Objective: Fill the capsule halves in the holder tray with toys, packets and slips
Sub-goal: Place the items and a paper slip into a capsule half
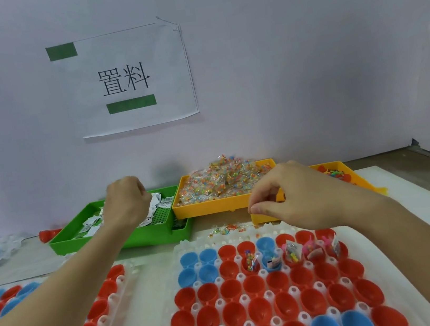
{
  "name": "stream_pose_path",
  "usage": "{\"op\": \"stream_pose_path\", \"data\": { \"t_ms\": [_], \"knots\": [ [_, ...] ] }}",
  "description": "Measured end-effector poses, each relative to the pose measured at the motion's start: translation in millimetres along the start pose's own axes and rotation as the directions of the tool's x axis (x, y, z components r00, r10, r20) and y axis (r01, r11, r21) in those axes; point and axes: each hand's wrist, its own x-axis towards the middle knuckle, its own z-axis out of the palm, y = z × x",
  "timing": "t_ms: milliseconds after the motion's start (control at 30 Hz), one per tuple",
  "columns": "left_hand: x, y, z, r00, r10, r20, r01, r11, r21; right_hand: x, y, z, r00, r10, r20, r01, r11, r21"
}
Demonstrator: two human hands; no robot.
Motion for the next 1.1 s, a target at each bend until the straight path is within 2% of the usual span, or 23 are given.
{"op": "stream_pose_path", "data": {
  "t_ms": [167, 267, 333, 433, 533, 600, 700, 833, 933, 1033, 1100],
  "knots": [
    [-19, 26, -16, 0.993, -0.051, -0.107, 0.029, 0.981, -0.192, 3, 0, 4, 1.000, 0.020, -0.019, -0.020, 1.000, -0.020],
    [-45, 49, -31, 0.985, 0.011, -0.172, -0.072, 0.932, -0.356, 4, -1, 8, 0.998, 0.050, -0.033, -0.050, 0.999, -0.002],
    [-71, 66, -39, 0.983, 0.110, -0.150, -0.168, 0.867, -0.470, 5, -2, 11, 0.997, 0.062, -0.037, -0.061, 0.997, 0.042],
    [-100, 86, -38, 0.968, 0.252, 0.000, -0.196, 0.753, -0.628, 7, -9, 19, 0.988, 0.150, -0.019, -0.140, 0.954, 0.266],
    [-112, 97, -30, 0.943, 0.327, 0.068, -0.185, 0.682, -0.708, 7, -18, 23, 0.952, 0.298, 0.074, -0.288, 0.781, 0.554],
    [-113, 100, -27, 0.935, 0.350, 0.063, -0.191, 0.642, -0.742, 6, -19, 23, 0.944, 0.318, 0.088, -0.297, 0.707, 0.641],
    [-115, 100, -26, 0.916, 0.393, 0.081, -0.191, 0.604, -0.774, 4, -18, 22, 0.939, 0.339, 0.055, -0.282, 0.672, 0.684],
    [-114, 95, -26, 0.902, 0.413, 0.128, -0.153, 0.583, -0.798, 6, -13, 24, 0.931, 0.364, -0.001, -0.264, 0.677, 0.686],
    [-112, 90, -27, 0.901, 0.396, 0.179, -0.090, 0.574, -0.814, 6, -9, 24, 0.924, 0.380, -0.048, -0.272, 0.738, 0.617],
    [-105, 80, -28, 0.880, 0.388, 0.275, -0.065, 0.671, -0.739, 4, -4, 19, 0.942, 0.321, -0.103, -0.262, 0.890, 0.374],
    [-103, 74, -25, 0.824, 0.428, 0.371, -0.128, 0.778, -0.614, 2, -5, 16, 0.973, 0.223, -0.053, -0.207, 0.954, 0.219]
  ]
}}
